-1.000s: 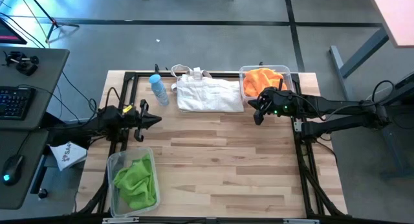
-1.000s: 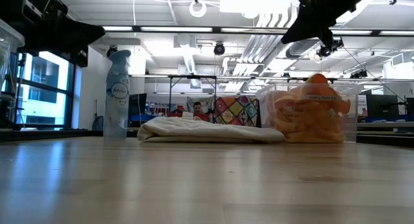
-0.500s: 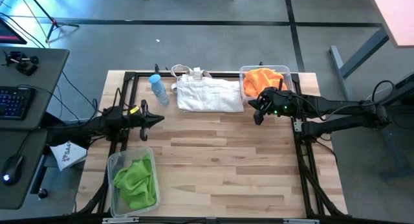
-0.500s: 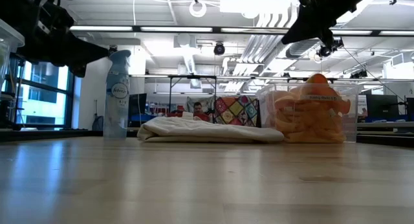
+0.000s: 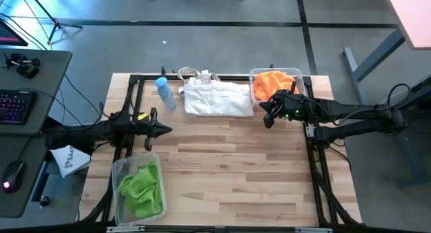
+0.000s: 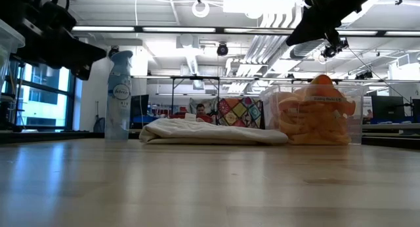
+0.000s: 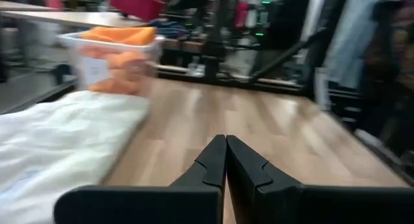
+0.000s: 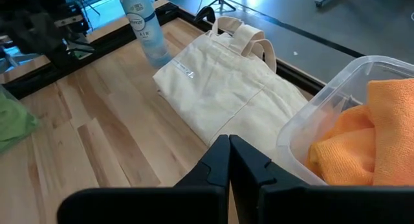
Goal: Sort microfiber towel by color & place in baskets
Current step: Return to Home Position
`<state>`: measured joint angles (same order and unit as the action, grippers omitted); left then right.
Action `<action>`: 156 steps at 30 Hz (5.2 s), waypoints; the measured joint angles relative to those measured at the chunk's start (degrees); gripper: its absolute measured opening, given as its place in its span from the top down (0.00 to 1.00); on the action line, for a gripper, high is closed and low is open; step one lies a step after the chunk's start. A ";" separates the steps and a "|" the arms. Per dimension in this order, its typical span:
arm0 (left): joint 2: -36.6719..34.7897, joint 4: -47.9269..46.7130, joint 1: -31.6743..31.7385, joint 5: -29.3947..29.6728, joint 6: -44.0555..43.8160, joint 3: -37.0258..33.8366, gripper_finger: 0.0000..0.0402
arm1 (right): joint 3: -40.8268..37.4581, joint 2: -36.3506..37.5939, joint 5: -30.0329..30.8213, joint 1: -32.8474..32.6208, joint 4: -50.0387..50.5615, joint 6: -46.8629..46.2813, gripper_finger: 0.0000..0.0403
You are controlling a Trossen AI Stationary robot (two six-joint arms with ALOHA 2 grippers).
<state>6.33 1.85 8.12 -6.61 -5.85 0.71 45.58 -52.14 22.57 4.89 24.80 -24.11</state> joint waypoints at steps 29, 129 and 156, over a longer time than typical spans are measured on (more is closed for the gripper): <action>-6.14 -2.32 -12.24 9.67 5.08 0.52 1.00 | 0.07 -0.30 -3.43 0.00 1.94 0.30 1.00; -6.08 -2.24 -12.22 9.86 5.47 0.55 1.00 | -45.03 51.78 -28.13 -4.42 -26.36 18.11 1.00; -6.08 -2.25 -12.24 9.84 5.47 0.55 1.00 | -45.05 51.78 -28.13 -4.42 -26.36 18.13 1.00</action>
<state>0.25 -0.40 -4.12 3.22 -0.38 1.26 0.54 -0.36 -5.56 0.46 -1.56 -5.98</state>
